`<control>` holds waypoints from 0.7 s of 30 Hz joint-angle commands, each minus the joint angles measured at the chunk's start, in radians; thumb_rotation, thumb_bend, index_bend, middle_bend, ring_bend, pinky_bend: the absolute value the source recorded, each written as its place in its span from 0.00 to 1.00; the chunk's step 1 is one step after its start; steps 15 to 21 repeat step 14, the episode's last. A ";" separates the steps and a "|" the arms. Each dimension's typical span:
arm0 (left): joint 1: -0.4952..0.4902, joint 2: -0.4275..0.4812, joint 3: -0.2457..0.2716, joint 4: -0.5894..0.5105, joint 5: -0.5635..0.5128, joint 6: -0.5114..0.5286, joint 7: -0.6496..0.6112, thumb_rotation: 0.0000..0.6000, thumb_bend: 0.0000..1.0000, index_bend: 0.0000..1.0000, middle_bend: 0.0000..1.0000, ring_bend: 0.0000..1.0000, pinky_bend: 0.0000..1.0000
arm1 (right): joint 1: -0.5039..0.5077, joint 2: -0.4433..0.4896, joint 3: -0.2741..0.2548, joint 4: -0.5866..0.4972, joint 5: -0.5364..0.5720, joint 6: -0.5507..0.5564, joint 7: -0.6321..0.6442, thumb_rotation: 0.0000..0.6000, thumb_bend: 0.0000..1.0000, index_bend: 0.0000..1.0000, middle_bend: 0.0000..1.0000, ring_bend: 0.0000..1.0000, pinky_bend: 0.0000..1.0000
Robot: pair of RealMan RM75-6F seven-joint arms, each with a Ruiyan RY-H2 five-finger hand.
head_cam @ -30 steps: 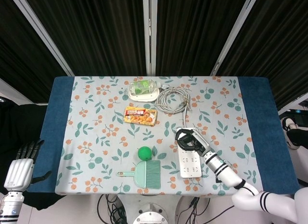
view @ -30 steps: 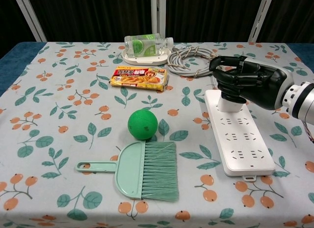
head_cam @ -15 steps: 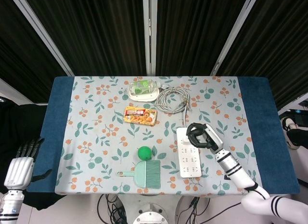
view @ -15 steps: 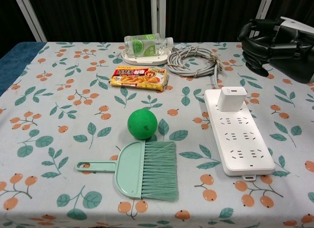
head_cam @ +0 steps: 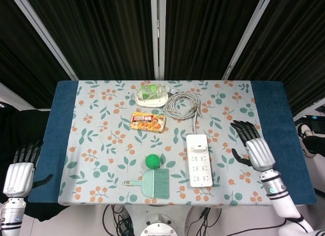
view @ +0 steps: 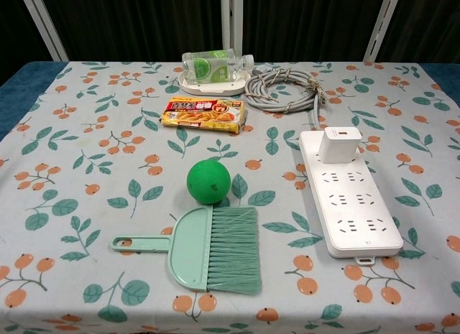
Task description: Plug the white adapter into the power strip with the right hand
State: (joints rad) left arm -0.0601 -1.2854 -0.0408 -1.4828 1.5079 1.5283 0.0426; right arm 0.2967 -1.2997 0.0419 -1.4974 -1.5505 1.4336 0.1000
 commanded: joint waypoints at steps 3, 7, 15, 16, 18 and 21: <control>0.006 -0.004 0.000 -0.003 -0.003 0.009 0.021 1.00 0.10 0.00 0.00 0.00 0.00 | -0.147 0.110 -0.059 -0.121 0.033 0.116 -0.092 1.00 0.33 0.00 0.00 0.00 0.00; 0.009 -0.001 0.003 -0.008 0.000 0.013 0.026 1.00 0.10 0.00 0.00 0.00 0.00 | -0.191 0.131 -0.071 -0.133 0.034 0.149 -0.079 1.00 0.33 0.00 0.00 0.00 0.00; 0.009 -0.001 0.004 -0.010 0.002 0.013 0.026 1.00 0.10 0.00 0.00 0.00 0.00 | -0.203 0.143 -0.070 -0.145 0.012 0.142 -0.088 1.00 0.33 0.00 0.00 0.00 0.00; 0.009 -0.001 0.004 -0.010 0.002 0.013 0.026 1.00 0.10 0.00 0.00 0.00 0.00 | -0.203 0.143 -0.070 -0.145 0.012 0.142 -0.088 1.00 0.33 0.00 0.00 0.00 0.00; 0.009 -0.001 0.004 -0.010 0.002 0.013 0.026 1.00 0.10 0.00 0.00 0.00 0.00 | -0.203 0.143 -0.070 -0.145 0.012 0.142 -0.088 1.00 0.33 0.00 0.00 0.00 0.00; 0.009 -0.001 0.004 -0.010 0.002 0.013 0.026 1.00 0.10 0.00 0.00 0.00 0.00 | -0.203 0.143 -0.070 -0.145 0.012 0.142 -0.088 1.00 0.33 0.00 0.00 0.00 0.00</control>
